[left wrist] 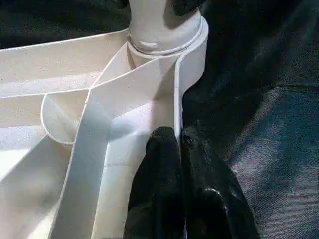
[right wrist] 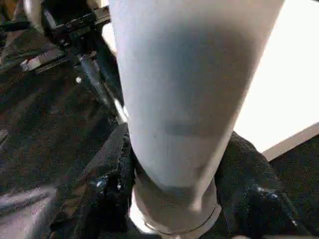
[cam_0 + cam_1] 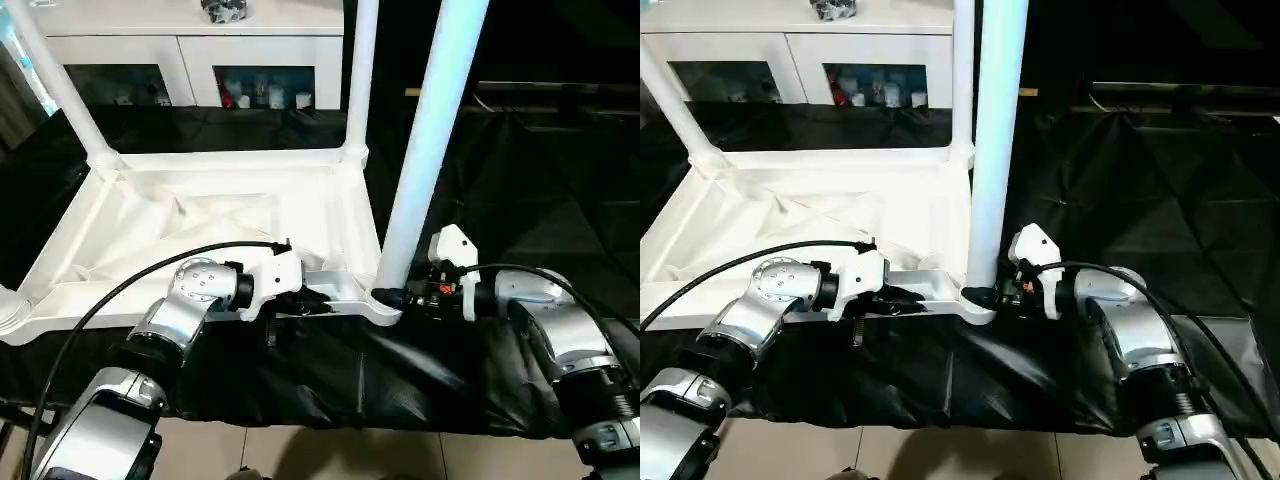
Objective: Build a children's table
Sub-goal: Rotate leg to tighten, then rotate table base
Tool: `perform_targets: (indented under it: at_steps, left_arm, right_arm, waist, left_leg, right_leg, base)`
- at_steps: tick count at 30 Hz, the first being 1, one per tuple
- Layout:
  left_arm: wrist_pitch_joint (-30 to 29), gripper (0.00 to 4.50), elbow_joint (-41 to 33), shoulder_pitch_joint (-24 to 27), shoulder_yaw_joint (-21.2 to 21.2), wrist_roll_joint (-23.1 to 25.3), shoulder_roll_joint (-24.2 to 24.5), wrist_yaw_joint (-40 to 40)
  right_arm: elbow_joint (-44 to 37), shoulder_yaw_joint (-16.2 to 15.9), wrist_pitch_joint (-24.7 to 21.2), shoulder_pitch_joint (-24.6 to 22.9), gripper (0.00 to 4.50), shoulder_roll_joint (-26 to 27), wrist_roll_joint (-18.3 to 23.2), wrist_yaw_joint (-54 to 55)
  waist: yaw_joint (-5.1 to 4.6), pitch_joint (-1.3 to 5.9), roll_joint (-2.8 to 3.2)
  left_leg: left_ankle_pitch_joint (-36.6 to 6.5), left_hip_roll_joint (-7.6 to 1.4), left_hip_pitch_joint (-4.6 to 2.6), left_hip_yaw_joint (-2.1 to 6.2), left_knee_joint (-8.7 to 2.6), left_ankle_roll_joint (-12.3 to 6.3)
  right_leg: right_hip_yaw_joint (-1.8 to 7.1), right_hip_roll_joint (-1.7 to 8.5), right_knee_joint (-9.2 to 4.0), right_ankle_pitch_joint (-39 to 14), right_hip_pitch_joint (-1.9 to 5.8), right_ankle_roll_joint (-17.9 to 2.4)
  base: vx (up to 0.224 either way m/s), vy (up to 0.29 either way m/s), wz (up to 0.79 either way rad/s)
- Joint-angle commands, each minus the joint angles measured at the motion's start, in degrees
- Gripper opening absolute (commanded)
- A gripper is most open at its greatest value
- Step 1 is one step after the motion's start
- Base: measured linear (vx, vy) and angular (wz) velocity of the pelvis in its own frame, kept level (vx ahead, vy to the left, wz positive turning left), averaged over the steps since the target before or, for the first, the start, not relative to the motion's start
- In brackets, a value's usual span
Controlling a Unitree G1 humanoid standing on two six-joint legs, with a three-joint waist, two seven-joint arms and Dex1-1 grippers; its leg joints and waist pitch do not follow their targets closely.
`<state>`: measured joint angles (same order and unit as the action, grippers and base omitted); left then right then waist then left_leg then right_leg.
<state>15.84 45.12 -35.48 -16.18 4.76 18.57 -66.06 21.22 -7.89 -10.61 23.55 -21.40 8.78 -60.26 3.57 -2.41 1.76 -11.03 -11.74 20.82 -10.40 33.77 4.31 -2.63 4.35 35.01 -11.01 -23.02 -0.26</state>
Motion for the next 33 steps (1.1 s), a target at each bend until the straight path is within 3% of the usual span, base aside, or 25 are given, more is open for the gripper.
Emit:
perform_targets:
  at_steps: [1,3,4,5,6,8,10,11,12,13,16,19,21,22,26,29,32,33]
  left_arm:
    - [-3.46,0.0,1.16,-2.08,0.67,2.09,-2.12,9.88]
    - [-5.24,0.0,0.92,-2.51,0.53,2.49,-5.34,13.61]
    - [-5.24,0.0,0.92,-2.51,0.53,2.49,-5.34,13.61]
    - [-6.75,0.0,1.09,-3.3,-0.11,3.49,-8.64,17.55]
    - [-7.85,0.0,1.44,-3.97,-0.5,3.92,-10.92,19.76]
    - [-8.6,0.0,1.69,-4.43,-0.75,4.18,-12.47,21.21]
    - [-9.23,0.0,1.97,-4.91,-0.89,4.39,-13.71,22.47]
    - [-9.92,0.0,2.61,-5.76,-1.19,4.79,-15.37,23.91]
    - [-10.08,0.0,2.94,-6.14,-1.24,5.02,-15.95,24.62]
    - [-10.08,0.0,2.94,-6.14,-1.24,5.02,-15.95,24.62]
    - [-10.46,0.0,3.93,-7.37,-1.41,5.78,-17.6,26.54]
    - [-9.94,0.0,4.25,-7.57,-1.3,7.18,-17.48,27.68]
    - [-9.49,0.0,4.21,-7.24,-1.39,7.43,-16.55,27.57]
    - [-9.32,0.0,4.37,-7.18,-1.43,7.48,-16.28,27.71]
    - [-8.61,0.0,4.49,-6.76,-1.23,7.37,-15.1,27.35]
    - [-7.05,0.0,4.91,-6.41,-0.78,7.08,-13.51,26.08]
    - [-6.22,0.0,5.36,-6.35,-0.13,6.48,-12.4,24.68]
    - [-5.97,0.0,5.59,-6.45,0.22,6.18,-12.02,24.18]
  right_arm:
    - [3.07,-3.73,-0.7,-2.28,1.92,5.29,-1.61,4.91]
    - [6.53,-2.21,-0.72,-1.99,1.92,8.77,-3.09,12.77]
    - [6.53,-2.21,-0.72,-1.99,1.91,8.77,-3.09,12.77]
    - [9.9,-0.53,-1.22,-0.93,1.91,12.35,-3.27,19.14]
    - [12.18,0.33,-1.2,0.47,1.91,14.67,-3.45,23.16]
    - [13.72,0.88,-1.15,1.45,1.91,16.23,-3.59,25.87]
    - [15.04,1.34,-1.17,2.48,1.91,17.45,-3.65,28.0]
    - [17.59,2.13,-0.95,4.65,1.91,19.24,-3.74,31.5]
    - [18.67,2.45,-0.83,5.62,1.91,19.87,-3.87,33.03]
    - [18.67,2.45,-0.83,5.62,1.91,19.87,-3.87,33.03]
    - [22.39,4.13,0.13,9.24,1.91,21.83,-3.99,37.3]
    - [25.03,6.3,2.67,11.58,2.61,22.82,-4.86,39.17]
    - [24.48,7.08,2.93,11.07,2.82,22.32,-4.0,38.29]
    - [24.73,7.43,3.07,11.09,3.06,22.3,-3.67,38.03]
    - [23.11,6.92,3.37,9.63,3.17,20.83,-3.92,36.69]
    - [18.2,5.36,3.86,6.22,3.49,17.53,-4.46,32.71]
    - [12.19,4.63,4.16,2.55,3.49,13.69,-3.79,27.13]
    - [9.3,4.48,3.92,0.93,3.49,11.6,-3.04,24.08]
  waist:
    - [0.1,2.94,-0.55]
    - [-0.64,2.07,-0.6]
    - [-0.77,1.99,-0.59]
    - [-1.02,2.04,-1.36]
    - [-1.3,2.01,-0.72]
    - [-2.12,1.86,-0.85]
    - [-2.43,2.19,-0.9]
    - [-2.29,2.3,0.19]
    - [-2.67,2.34,-0.27]
    - [-2.59,2.48,-0.43]
    - [-2.73,2.54,-0.24]
    - [-2.63,3.0,-0.48]
    - [-2.5,3.0,-0.5]
    - [-2.43,3.09,-0.89]
    - [-1.77,3.19,-0.65]
    - [-1.45,3.28,-0.58]
    - [-0.84,3.33,-0.76]
    - [-0.78,3.34,-0.19]
  left_leg:
    - [-11.16,-1.21,-0.27,0.14,-3.87,-2.41]
    - [-18.61,-1.03,-1.05,0.47,-4.5,0.09]
    - [-20.36,-0.98,-1.48,0.6,-4.47,0.69]
    - [-22.05,-0.92,-1.69,0.91,-4.6,0.71]
    - [-22.85,-0.99,-1.97,1.07,-4.67,1.25]
    - [-25.61,-0.73,-2.03,1.56,-4.87,1.77]
    - [-24.98,-0.76,-1.47,1.91,-5.28,1.14]
    - [-24.52,-0.73,-1.38,2.18,-5.53,0.93]
    - [-24.95,-0.54,-1.53,1.94,-5.34,0.67]
    - [-24.82,-0.49,-1.6,1.92,-5.31,0.58]
    - [-23.99,-0.59,-1.38,1.78,-5.39,0.19]
    - [-20.36,-0.77,-1.03,1.42,-5.24,-0.83]
    - [-17.99,-0.72,-0.81,1.09,-5.02,-1.99]
    - [-16.87,-0.75,-0.73,1.02,-4.94,-2.51]
    - [-13.63,-0.85,-0.66,0.87,-4.87,-3.25]
    - [-12.06,-0.92,-0.67,0.8,-4.84,-3.34]
    - [-10.96,-0.96,-0.71,0.68,-4.64,-4.31]
    - [-10.41,-1.01,-0.62,0.77,-4.66,-4.66]
  right_leg:
    - [1.93,3.28,-4.38,-11.35,2.67,-13.23]
    - [1.8,3.46,-5.8,-25.37,2.08,-10.11]
    - [1.77,3.46,-6.09,-28.73,1.85,-9.1]
    - [1.65,3.53,-6.72,-33.04,1.86,-7.07]
    - [1.82,3.75,-6.81,-34.23,1.4,-6.56]
    - [1.22,3.51,-7.26,-37.0,1.47,-4.97]
    - [1.21,3.59,-7.25,-34.09,2.19,-4.8]
    - [1.34,3.58,-7.0,-31.42,2.31,-5.41]
    - [1.41,3.43,-7.18,-29.77,1.85,-6.34]
    - [1.41,3.38,-7.12,-29.06,1.99,-6.68]
    - [1.58,3.37,-6.72,-24.8,2.11,-8.84]
    - [1.78,3.4,-6.2,-18.05,2.44,-10.82]
    - [1.86,3.49,-6.0,-15.6,2.63,-11.94]
    - [1.86,3.53,-6.01,-15.74,2.78,-11.86]
    - [1.88,3.68,-5.89,-14.38,2.95,-11.86]
    - [1.86,3.53,-5.56,-11.71,3.08,-12.25]
    - [1.85,3.43,-5.52,-9.36,3.31,-12.15]
    - [1.91,3.51,-5.26,-7.9,3.37,-12.71]
  base:
    - [0.0,0.0,0.0]
    - [0.0,0.0,0.0]
    - [0.0,0.0,0.0]
    - [0.0,0.0,0.0]
    - [0.0,0.0,0.0]
    - [0.0,0.0,0.0]
    - [0.0,0.0,0.0]
    - [0.0,0.0,0.0]
    - [0.0,0.0,0.0]
    - [0.0,0.0,0.0]
    - [0.0,0.0,0.0]
    - [0.0,0.0,0.0]
    - [0.0,0.0,0.0]
    - [0.0,0.0,0.0]
    - [0.0,0.0,0.0]
    - [0.0,0.0,0.0]
    - [0.0,0.0,0.0]
    - [0.0,0.0,0.0]
